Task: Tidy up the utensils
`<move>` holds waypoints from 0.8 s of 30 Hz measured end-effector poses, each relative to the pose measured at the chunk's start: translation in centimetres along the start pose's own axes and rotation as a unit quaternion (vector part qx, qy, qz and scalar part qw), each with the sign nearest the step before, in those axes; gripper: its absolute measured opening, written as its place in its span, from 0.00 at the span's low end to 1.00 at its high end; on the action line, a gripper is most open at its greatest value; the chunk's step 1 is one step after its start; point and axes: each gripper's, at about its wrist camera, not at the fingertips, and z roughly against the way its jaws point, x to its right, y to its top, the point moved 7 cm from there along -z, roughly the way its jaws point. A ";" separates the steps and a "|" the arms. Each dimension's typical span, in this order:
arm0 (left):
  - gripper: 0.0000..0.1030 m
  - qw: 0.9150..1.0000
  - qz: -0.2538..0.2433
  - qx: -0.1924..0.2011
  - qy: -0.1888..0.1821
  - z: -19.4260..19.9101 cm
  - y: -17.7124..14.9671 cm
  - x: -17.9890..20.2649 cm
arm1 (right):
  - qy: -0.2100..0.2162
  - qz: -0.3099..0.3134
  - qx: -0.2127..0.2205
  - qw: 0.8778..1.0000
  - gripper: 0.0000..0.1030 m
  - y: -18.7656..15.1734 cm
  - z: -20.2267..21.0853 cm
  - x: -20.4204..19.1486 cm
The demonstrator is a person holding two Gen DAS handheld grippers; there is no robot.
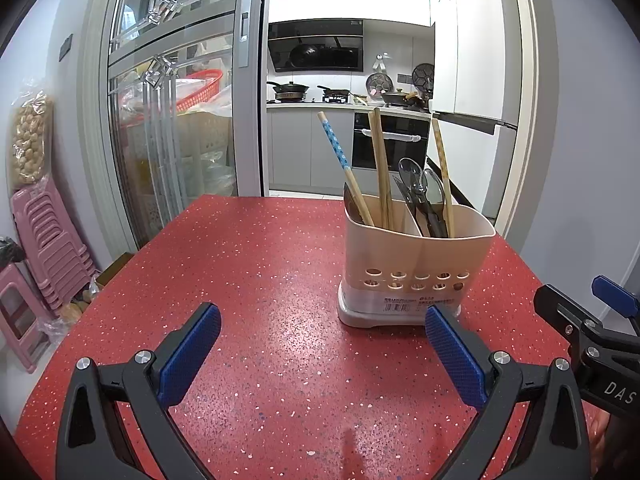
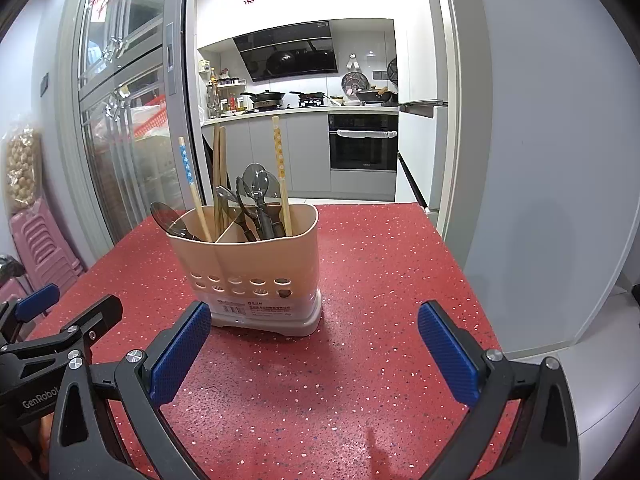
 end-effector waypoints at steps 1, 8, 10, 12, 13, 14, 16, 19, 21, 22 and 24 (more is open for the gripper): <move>1.00 1.000 0.000 0.000 0.000 0.0 0.0 0.0 | 0.000 0.000 0.000 1.000 1.00 0.0 0.0 0.0; 1.00 1.000 -0.001 0.000 -0.002 0.1 -0.1 0.1 | 0.000 -0.001 0.000 1.000 1.00 0.0 0.0 0.0; 1.00 1.000 -0.002 0.001 -0.002 0.1 -0.1 0.1 | 0.000 0.000 0.000 1.000 1.00 0.0 0.0 0.0; 1.00 1.000 -0.001 0.000 -0.001 0.1 -0.1 0.1 | 0.000 0.000 0.000 1.000 1.00 0.0 0.0 0.0; 1.00 1.000 0.000 0.000 -0.002 0.1 -0.1 0.1 | 0.000 0.000 0.000 1.000 1.00 0.0 0.0 0.0; 1.00 1.000 0.000 0.000 -0.002 0.1 -0.1 0.1 | 0.000 0.000 0.000 1.000 1.00 0.0 0.0 0.0; 1.00 1.000 0.000 0.000 -0.002 0.1 -0.1 0.1 | 0.001 0.000 0.001 1.000 1.00 0.0 0.0 0.0; 1.00 1.000 0.001 0.000 -0.002 0.1 -0.1 0.1 | 0.001 0.000 0.001 1.000 1.00 0.0 0.1 0.0; 1.00 1.000 0.000 -0.001 -0.002 0.1 -0.1 0.1 | 0.002 0.000 0.000 1.000 1.00 0.0 0.1 0.0; 1.00 1.000 0.000 0.000 -0.002 0.1 -0.1 0.1 | 0.002 0.000 0.000 1.000 1.00 0.0 0.1 0.0; 1.00 1.000 0.000 0.000 -0.002 0.1 0.0 0.1 | 0.002 -0.001 0.000 1.000 1.00 -0.1 0.1 0.0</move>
